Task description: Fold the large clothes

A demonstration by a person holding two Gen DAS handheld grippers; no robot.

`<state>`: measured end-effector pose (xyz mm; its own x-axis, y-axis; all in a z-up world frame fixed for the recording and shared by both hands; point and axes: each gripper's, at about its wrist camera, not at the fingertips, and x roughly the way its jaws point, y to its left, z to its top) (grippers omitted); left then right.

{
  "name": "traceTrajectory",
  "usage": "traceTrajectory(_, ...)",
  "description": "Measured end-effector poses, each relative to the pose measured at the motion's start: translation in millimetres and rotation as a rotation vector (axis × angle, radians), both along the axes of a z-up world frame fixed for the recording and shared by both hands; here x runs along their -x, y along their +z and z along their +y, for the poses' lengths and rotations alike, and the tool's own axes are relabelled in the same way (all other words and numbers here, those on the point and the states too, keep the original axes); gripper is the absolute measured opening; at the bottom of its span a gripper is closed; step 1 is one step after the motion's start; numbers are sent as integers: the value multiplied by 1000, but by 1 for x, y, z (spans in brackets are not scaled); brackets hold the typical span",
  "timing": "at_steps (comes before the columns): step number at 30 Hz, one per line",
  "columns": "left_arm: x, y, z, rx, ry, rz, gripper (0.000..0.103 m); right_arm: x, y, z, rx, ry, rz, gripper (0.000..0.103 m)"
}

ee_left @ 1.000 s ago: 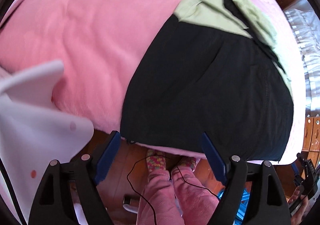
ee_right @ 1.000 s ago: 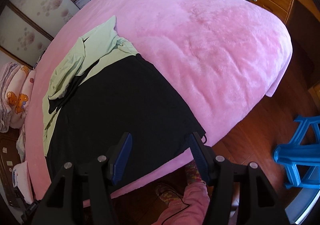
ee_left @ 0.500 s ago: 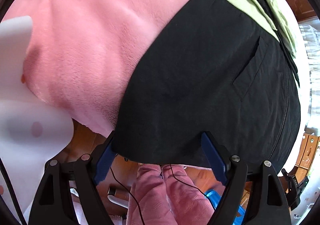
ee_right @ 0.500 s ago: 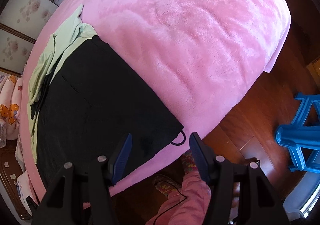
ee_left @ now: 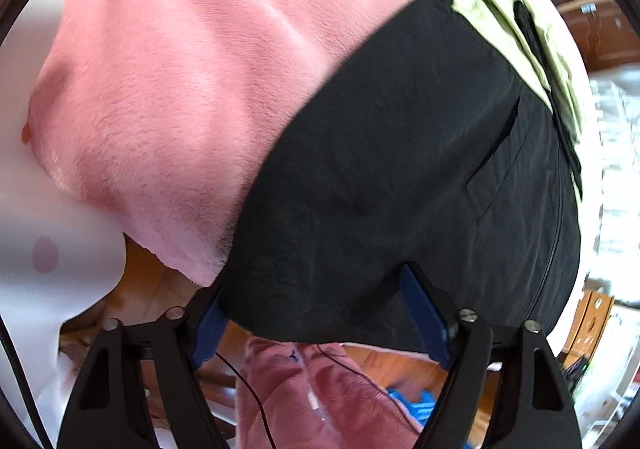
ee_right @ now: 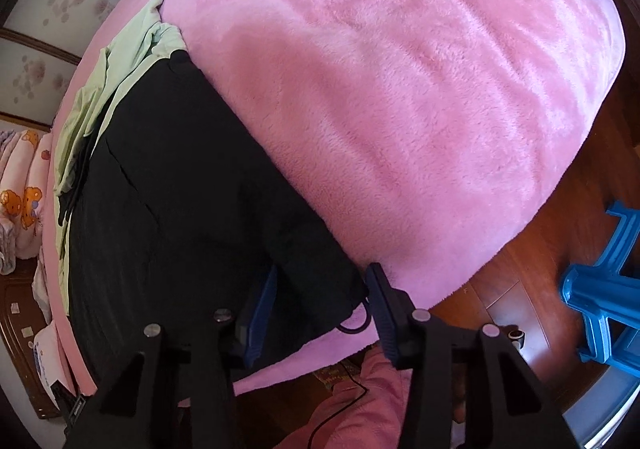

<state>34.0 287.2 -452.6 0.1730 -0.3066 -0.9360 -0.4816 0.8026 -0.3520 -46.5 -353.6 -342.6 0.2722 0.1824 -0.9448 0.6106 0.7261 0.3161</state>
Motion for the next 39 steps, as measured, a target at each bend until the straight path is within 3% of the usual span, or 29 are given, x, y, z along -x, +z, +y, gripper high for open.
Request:
traceTrajectory(3,8,2,10,0,36,-11,70,4,0,-5,-53,12,1,26)
traceTrajectory(6,11,5,16,-11,30,-17,63,6,3,-9,-94,28,-5,23)
traceTrajectory(14,4,32,17,-30,-36,1,17,5,17,-13,-145,35,2,20)
traceTrajectory(24,-9,88,-12,-141,-52,58,11,-5,54,-7,-169,1,-13,18)
traceTrajectory(28,-16,126,-9,-94,-14,41,11,-9,83,-6,-178,-26,-48,18)
traceTrajectory(32,-30,167,-3,-43,-49,-6,10,-18,119,-2,-155,-23,-108,18)
traceTrajectory(39,-78,244,11,25,-20,-135,10,-39,180,-3,-159,-64,-242,18)
